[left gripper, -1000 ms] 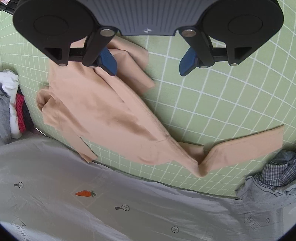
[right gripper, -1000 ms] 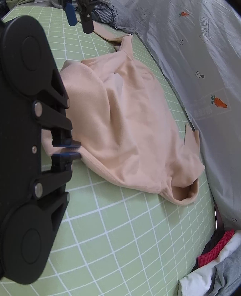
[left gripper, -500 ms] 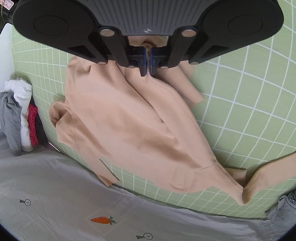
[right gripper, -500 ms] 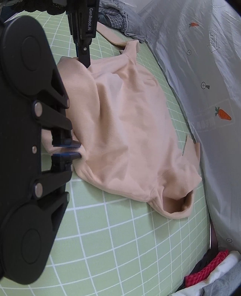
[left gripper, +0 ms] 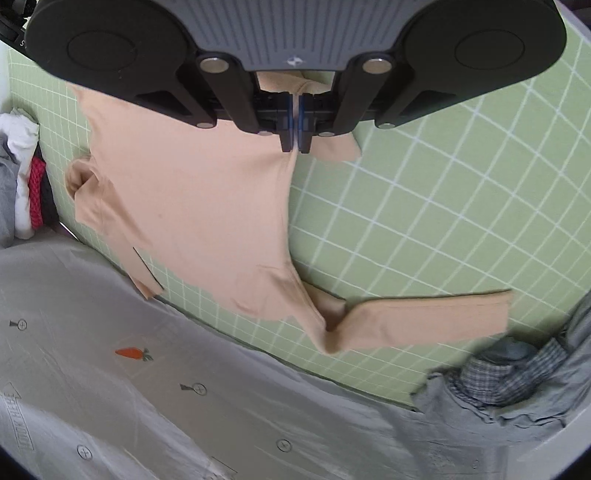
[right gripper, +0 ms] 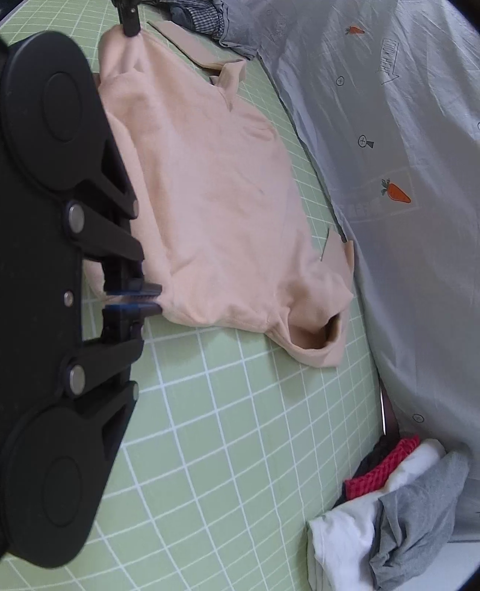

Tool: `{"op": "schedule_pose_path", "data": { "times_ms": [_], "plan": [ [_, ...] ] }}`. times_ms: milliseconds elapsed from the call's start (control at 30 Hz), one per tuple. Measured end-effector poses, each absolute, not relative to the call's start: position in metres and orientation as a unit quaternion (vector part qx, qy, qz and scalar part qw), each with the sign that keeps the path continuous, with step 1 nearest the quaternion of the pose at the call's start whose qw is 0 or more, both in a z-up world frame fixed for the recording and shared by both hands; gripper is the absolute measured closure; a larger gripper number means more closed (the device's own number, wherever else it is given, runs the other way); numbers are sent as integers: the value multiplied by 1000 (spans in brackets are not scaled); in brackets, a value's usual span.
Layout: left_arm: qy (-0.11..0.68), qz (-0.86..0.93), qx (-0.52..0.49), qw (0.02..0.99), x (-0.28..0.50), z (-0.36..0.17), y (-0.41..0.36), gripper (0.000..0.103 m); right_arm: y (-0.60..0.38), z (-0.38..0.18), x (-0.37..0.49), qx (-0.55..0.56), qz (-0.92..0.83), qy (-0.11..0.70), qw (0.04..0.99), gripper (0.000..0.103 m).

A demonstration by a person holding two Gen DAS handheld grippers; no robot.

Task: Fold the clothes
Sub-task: 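Drag the shirt hem with the left gripper while the right gripper pulls the hem straight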

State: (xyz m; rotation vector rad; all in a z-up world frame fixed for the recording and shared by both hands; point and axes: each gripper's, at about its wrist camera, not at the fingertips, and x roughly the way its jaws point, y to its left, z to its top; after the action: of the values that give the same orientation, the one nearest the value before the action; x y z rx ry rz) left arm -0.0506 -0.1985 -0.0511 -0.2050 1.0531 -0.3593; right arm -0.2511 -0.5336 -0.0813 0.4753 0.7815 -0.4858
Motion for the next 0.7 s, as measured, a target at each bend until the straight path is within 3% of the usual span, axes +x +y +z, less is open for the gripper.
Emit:
{"op": "schedule_pose_path", "data": {
  "times_ms": [267,500,700],
  "plan": [
    [478,-175,-130,851,-34,-25,-169,100,-526,-49,-244,186,-227,350,889,99],
    [436,-203,-106,870,39,-9,-215,100,-561,-29,-176,195,-229,304,904,99],
    [444,-182,-81,874,119,-36,-263,95,-603,-41,-96,200,-232,303,902,97]
  ]
}}
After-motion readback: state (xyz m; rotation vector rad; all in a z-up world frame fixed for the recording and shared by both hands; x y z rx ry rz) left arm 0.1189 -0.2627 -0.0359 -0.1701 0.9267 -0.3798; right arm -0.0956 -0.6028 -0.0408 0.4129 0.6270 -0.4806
